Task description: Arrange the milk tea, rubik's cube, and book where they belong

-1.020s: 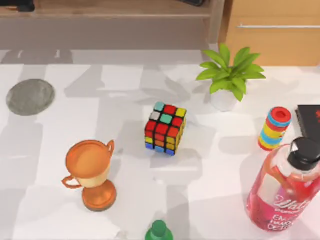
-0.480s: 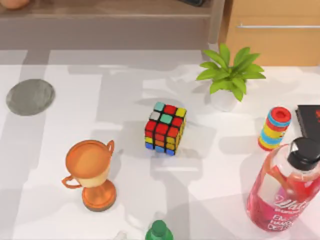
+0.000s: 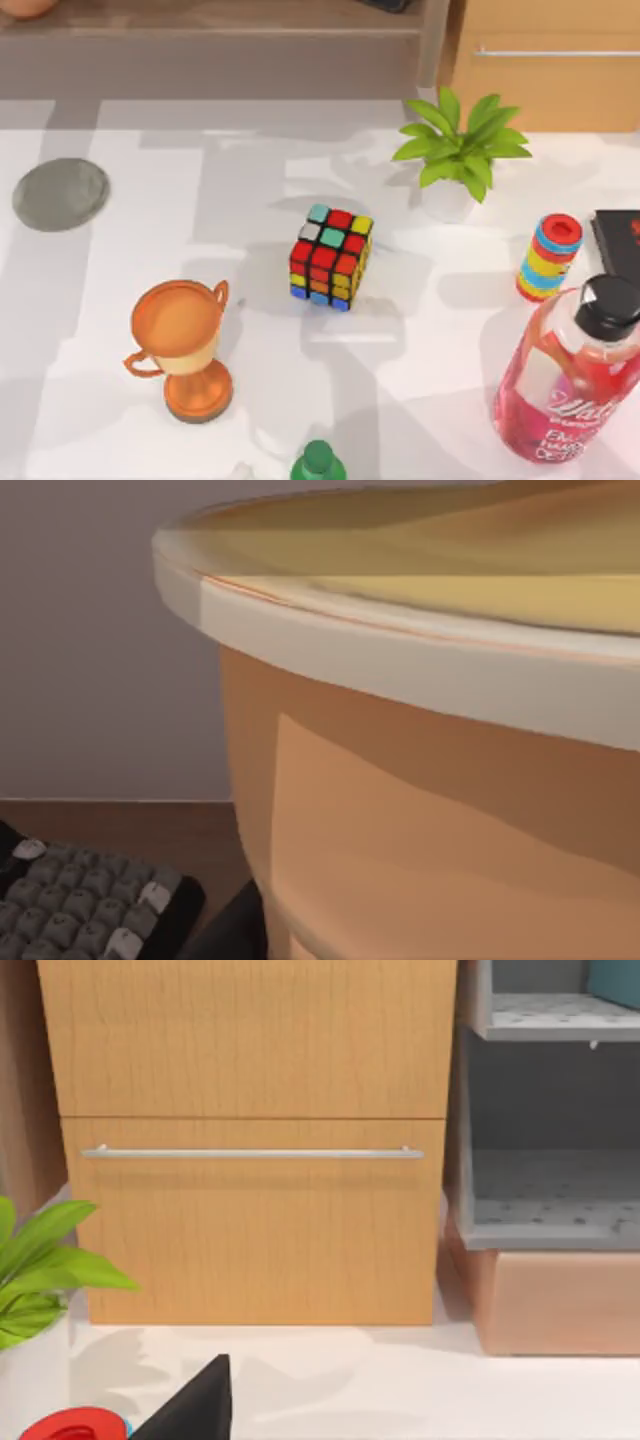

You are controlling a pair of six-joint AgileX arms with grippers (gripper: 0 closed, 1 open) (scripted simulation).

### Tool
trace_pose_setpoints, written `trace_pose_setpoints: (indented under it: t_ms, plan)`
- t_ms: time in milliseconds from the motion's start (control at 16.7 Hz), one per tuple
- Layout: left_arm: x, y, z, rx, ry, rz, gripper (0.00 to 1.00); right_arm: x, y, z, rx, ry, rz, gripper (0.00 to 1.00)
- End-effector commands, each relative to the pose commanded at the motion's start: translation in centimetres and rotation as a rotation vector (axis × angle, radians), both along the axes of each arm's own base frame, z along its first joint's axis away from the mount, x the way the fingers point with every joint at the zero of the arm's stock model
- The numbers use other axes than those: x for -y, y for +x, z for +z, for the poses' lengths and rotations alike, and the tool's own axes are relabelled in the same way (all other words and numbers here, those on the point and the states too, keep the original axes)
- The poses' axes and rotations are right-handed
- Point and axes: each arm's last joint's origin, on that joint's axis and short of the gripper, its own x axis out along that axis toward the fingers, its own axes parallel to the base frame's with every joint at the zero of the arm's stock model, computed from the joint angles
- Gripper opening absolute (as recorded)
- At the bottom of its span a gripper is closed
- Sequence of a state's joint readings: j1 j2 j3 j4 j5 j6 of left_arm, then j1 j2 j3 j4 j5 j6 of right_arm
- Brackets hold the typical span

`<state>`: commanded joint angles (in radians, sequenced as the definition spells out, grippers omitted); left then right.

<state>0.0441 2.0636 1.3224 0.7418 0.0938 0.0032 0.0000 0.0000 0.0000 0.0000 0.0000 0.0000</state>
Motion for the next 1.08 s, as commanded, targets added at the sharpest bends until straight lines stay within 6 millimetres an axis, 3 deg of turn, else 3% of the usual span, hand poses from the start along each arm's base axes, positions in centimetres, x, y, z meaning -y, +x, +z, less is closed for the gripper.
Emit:
trace_pose_setpoints:
  t_ms: [480,1080]
  plan:
    - [0.00,0.00,0.00,0.000,0.000,0.000,0.02,0.00,0.00,0.00,0.000,0.000,0.000,1.00]
    - [-0.15,-0.11,0.14,0.003,0.002,0.003,0.00,0.00,0.00,0.00,0.000,0.000,0.000,1.00]
